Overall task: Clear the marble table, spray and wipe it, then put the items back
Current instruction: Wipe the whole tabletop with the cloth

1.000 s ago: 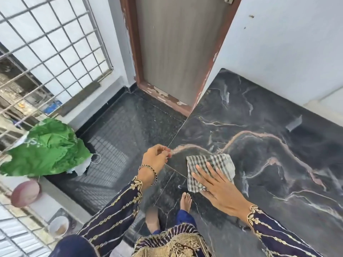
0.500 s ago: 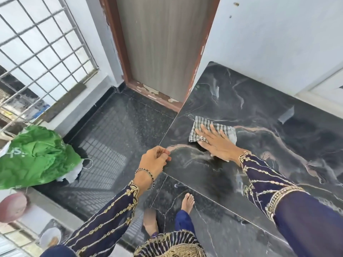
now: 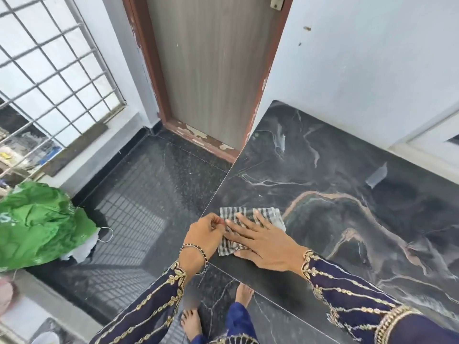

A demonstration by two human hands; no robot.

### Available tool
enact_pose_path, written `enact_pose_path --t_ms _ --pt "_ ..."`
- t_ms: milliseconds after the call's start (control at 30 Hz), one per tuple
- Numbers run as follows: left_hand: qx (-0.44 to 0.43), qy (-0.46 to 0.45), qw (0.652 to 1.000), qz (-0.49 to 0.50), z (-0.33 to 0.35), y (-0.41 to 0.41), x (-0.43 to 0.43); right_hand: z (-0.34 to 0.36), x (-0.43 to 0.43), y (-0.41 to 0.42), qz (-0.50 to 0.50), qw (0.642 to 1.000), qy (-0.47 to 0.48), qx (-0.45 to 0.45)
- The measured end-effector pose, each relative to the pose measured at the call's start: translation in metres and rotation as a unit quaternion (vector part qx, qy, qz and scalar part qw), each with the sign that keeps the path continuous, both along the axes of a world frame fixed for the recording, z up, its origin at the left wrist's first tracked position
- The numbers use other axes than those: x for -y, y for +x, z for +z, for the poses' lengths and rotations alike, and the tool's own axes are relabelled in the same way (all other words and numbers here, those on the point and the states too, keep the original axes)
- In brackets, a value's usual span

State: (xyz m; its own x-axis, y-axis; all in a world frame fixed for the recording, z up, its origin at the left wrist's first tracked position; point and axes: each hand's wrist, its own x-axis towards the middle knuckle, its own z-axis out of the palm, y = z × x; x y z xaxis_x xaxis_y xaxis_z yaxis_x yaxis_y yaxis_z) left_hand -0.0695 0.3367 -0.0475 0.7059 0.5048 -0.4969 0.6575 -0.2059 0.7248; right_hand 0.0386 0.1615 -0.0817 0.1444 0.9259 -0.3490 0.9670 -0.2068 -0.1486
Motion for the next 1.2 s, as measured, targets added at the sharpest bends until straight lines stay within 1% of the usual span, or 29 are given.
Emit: enact_pose_path --t_ms 100,233,300,400,467,533,633,733,800,867,933,967,1033,1133,1200 --pt "0.014 0.017 1.0 -0.009 -0.002 0.013 -0.001 0.002 -0.008 0.025 0.003 1.0 -0.002 -0.017" --pt "0.039 0.048 0.998 -0.001 0.0 0.038 -0.006 0.002 -0.036 0.082 -0.077 0.997 -0.007 -0.018" --pt "0.036 0.061 0.997 -0.016 0.002 0.05 -0.007 0.003 -0.051 0.104 -0.117 0.993 -0.01 -0.025" --pt "0.037 0.101 0.992 -0.065 0.004 0.069 -0.004 -0.001 -0.059 0.115 -0.095 0.995 -0.011 0.004" --pt "0.03 0.136 0.985 -0.098 0.005 0.084 0.0 -0.004 -0.056 0.123 -0.067 0.997 0.009 0.024" --pt "0.013 0.185 0.974 -0.131 0.004 0.096 0.003 -0.006 -0.054 0.136 -0.059 0.998 0.027 0.021" --pt "0.003 0.25 0.95 -0.189 0.001 0.117 0.004 -0.003 -0.06 0.169 -0.066 0.997 0.027 0.015" --pt "-0.004 0.29 0.915 -0.279 -0.003 0.143 0.004 -0.003 -0.065 0.205 -0.087 0.996 0.019 0.027" --pt "-0.043 0.318 0.884 -0.341 -0.004 0.167 0.004 -0.006 -0.07 0.23 -0.108 0.994 0.014 0.027" --pt "-0.101 0.356 0.838 -0.4 -0.001 0.192 0.003 -0.009 -0.075 0.25 -0.125 0.992 0.011 0.03" --pt "-0.155 0.383 0.8 -0.435 -0.001 0.215 0.0 -0.01 -0.079 0.272 -0.137 0.99 0.009 0.039" --pt "-0.177 0.385 0.789 -0.445 -0.002 0.224 -0.001 -0.008 -0.082 0.283 -0.147 0.988 0.009 0.035" --pt "-0.198 0.391 0.777 -0.451 -0.002 0.235 0.0 -0.004 -0.087 0.303 -0.174 0.984 0.012 0.018" --pt "-0.199 0.41 0.774 -0.438 -0.004 0.24 0.005 -0.002 -0.092 0.331 -0.213 0.977 0.01 0.008" --pt "-0.212 0.411 0.766 -0.446 -0.004 0.244 0.009 -0.003 -0.094 0.351 -0.243 0.97 0.006 0.006"
